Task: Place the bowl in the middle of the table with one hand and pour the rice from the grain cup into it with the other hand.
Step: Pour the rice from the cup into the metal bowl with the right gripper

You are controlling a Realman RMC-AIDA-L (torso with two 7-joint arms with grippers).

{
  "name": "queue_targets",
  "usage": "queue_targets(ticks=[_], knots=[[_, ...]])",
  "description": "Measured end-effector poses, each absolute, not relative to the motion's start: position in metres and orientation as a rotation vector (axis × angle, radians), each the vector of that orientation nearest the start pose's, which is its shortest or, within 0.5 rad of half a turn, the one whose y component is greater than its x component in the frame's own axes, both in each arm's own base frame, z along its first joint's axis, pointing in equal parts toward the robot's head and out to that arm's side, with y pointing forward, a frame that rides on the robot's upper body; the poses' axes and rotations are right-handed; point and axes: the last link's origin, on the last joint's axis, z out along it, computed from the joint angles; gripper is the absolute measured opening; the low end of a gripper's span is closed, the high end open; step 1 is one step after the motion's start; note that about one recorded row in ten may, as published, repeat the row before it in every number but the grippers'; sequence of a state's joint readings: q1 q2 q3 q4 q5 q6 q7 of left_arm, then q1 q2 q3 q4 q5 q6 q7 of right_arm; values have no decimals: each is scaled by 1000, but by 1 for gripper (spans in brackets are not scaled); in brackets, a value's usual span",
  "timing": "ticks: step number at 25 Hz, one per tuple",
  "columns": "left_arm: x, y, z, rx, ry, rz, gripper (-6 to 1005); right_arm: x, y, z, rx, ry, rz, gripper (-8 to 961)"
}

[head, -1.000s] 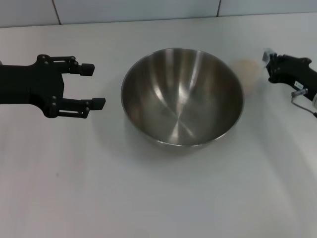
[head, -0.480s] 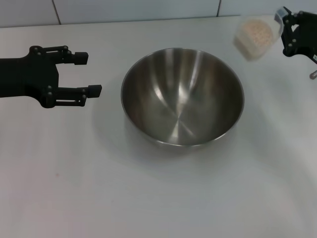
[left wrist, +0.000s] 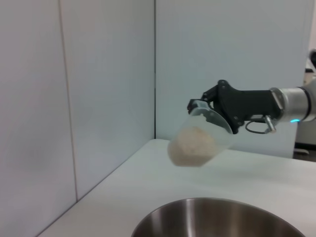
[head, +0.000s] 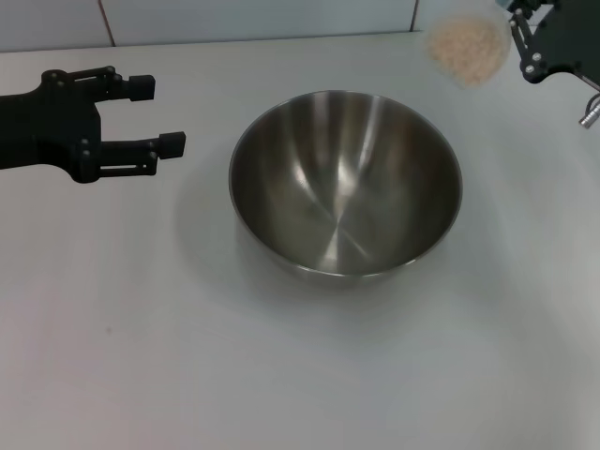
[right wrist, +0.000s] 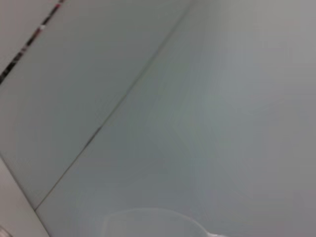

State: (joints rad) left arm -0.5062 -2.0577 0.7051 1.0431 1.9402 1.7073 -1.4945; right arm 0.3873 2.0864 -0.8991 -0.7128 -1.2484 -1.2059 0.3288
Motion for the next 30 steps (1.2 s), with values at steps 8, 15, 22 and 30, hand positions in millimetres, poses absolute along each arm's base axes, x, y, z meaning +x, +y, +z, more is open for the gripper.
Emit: queue_targets(ticks=[8,15,22,30], knots=[[-219,343,77,-2671,-320,-732,801,250,368,55,-1903,-652,319,14],[-219,343,82,-2621,-336,-812,801,238,361,48,-1856,-892,221,14],[-219,344,82,-2599,-343,-837,801,226,353,37,-1750,-1126,82,14],[-221,347,83,-2576,-351,-827,801,218,356,26,-1588,-1255,-108,14]])
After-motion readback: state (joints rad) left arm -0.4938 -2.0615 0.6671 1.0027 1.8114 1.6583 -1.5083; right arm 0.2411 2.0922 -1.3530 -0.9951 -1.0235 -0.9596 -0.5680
